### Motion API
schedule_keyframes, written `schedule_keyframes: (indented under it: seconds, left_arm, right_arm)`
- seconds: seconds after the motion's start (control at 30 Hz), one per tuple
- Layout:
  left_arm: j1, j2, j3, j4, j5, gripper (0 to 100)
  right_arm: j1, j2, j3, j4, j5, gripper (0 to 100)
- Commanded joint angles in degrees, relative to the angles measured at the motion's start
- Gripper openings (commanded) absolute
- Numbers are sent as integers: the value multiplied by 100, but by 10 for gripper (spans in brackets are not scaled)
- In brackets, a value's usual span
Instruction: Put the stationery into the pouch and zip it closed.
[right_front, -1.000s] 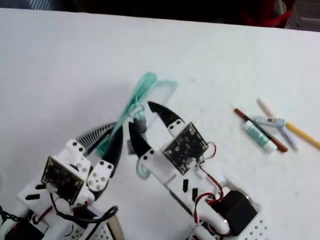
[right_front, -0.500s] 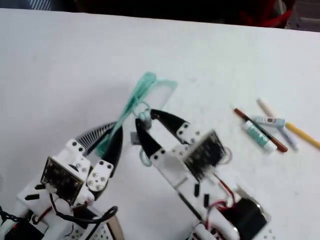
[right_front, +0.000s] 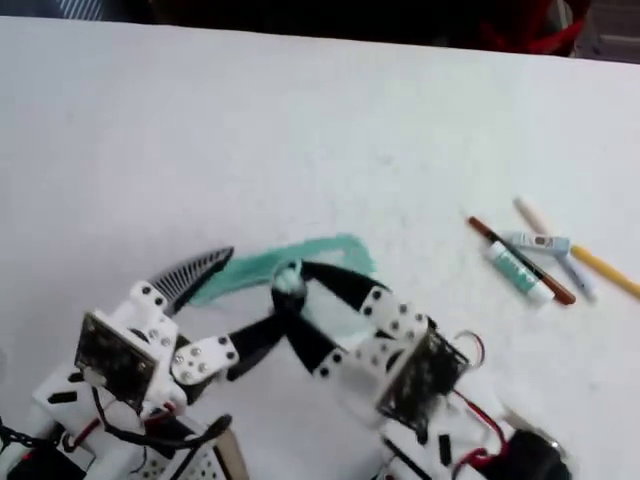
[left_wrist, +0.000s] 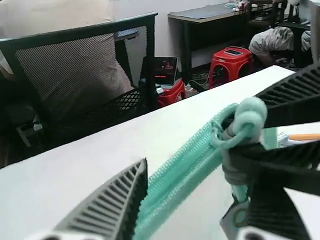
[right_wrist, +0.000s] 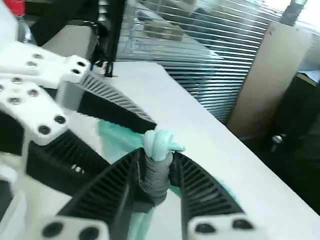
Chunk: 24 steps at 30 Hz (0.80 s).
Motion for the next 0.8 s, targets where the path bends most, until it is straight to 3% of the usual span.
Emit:
schedule_keyframes:
  seconds: [0.0,0.2,0.47,0.6,0.77]
  left_arm:
    - [426,119,-88,26,-387,317]
    - [391,119,-141,211,-1116,317]
    - [-479,119,-1310,985,-2119,317]
    - [-585,198,-1459,1292,-2831,317]
    - [-558,1015,-1503,1521,-2980,320]
  right_arm:
    - [-356,40,-756,347,237,19]
    - [-400,40,-1231,998,571,19]
    - [-400,40,-1327,1464,1090,19]
    - [-409,48,-1327,1464,1125,19]
    - [-435,48,-1319,1455,1196,19]
